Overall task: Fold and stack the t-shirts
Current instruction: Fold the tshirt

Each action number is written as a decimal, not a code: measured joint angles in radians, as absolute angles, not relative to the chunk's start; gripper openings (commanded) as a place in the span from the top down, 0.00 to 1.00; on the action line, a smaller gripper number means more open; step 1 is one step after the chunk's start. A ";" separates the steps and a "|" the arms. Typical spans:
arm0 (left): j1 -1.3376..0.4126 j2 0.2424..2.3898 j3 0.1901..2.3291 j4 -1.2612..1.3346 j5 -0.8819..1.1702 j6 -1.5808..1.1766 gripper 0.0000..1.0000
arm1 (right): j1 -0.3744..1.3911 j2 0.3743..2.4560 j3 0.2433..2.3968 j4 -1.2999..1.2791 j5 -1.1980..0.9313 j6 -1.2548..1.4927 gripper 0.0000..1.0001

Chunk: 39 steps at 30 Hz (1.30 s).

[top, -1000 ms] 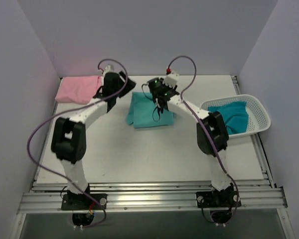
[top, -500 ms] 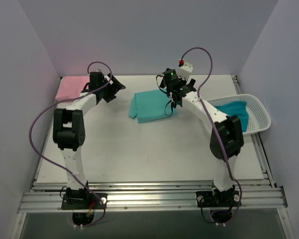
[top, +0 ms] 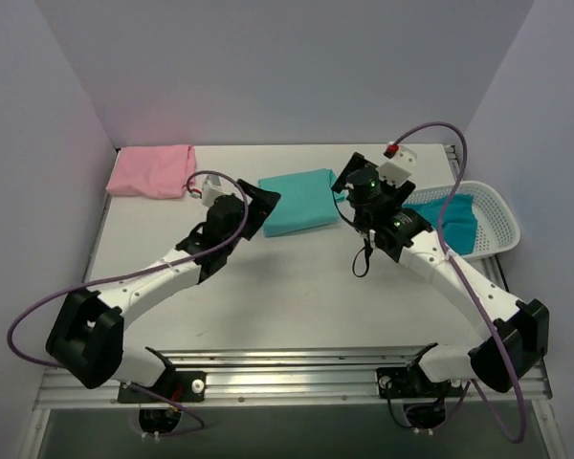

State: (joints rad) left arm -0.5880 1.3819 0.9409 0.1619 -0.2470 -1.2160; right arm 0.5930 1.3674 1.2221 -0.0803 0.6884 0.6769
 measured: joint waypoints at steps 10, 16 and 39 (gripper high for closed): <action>-0.720 1.694 0.944 0.234 -0.482 -1.469 0.06 | 0.612 0.993 1.086 -0.169 0.720 0.700 0.00; -0.725 1.860 1.042 0.270 -0.495 -1.564 0.06 | 0.616 0.918 1.060 -0.200 0.738 0.699 0.00; -0.794 1.965 1.131 0.295 -0.493 -1.699 0.06 | 0.616 0.925 0.994 -0.224 0.754 0.691 0.00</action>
State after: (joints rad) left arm -0.7940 1.9652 1.1313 0.2955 -0.4934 -1.6985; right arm 0.6163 0.9245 0.9939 -0.2237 0.7536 0.6910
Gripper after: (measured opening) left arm 0.939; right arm 0.996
